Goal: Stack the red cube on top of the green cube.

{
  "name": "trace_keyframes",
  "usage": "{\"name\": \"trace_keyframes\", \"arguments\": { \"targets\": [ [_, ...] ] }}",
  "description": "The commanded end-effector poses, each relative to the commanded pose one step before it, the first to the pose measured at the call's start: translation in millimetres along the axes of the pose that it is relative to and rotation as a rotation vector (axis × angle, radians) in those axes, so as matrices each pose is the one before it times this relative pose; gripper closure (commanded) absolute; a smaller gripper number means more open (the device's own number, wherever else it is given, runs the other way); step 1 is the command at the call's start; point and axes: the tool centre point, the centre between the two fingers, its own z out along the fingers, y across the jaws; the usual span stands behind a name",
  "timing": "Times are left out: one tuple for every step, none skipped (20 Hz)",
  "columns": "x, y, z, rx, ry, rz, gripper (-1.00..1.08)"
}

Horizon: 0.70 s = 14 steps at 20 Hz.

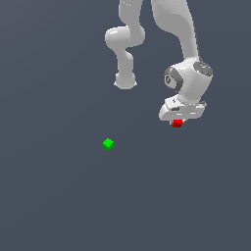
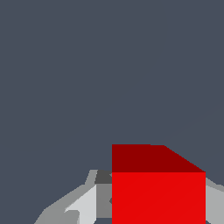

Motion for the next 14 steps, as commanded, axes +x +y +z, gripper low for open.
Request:
{"name": "trace_keyframes", "arguments": {
  "targets": [
    [-0.09, 0.11, -8.24, 0.00038, -0.00094, 0.00009, 1.08],
    [0.04, -0.04, -1.70, 0.00000, 0.00000, 0.00000, 1.08],
    [0.03, -0.02, -1.02, 0.00000, 0.00000, 0.00000, 1.08],
    [0.01, -0.01, -0.34, 0.00000, 0.00000, 0.00000, 1.08],
    [0.20, -0.06, 1.65, 0.00020, 0.00096, 0.00001, 1.08],
    [0.04, 0.36, 0.05, 0.00000, 0.00000, 0.00000, 1.08],
    [0.11, 1.07, 0.14, 0.00000, 0.00000, 0.00000, 1.08],
    [0.18, 1.79, 0.24, 0.00000, 0.00000, 0.00000, 1.08],
    [0.25, 2.50, 0.33, 0.00000, 0.00000, 0.00000, 1.08],
    [0.32, 3.21, 0.42, 0.00000, 0.00000, 0.00000, 1.08],
    [0.40, 3.91, 0.52, 0.00000, 0.00000, 0.00000, 1.08],
    [0.47, 4.60, 0.61, 0.00000, 0.00000, 0.00000, 1.08],
    [0.54, 5.29, 0.70, 0.00000, 0.00000, 0.00000, 1.08],
    [0.61, 5.97, 0.79, 0.00000, 0.00000, 0.00000, 1.08]
  ]
}}
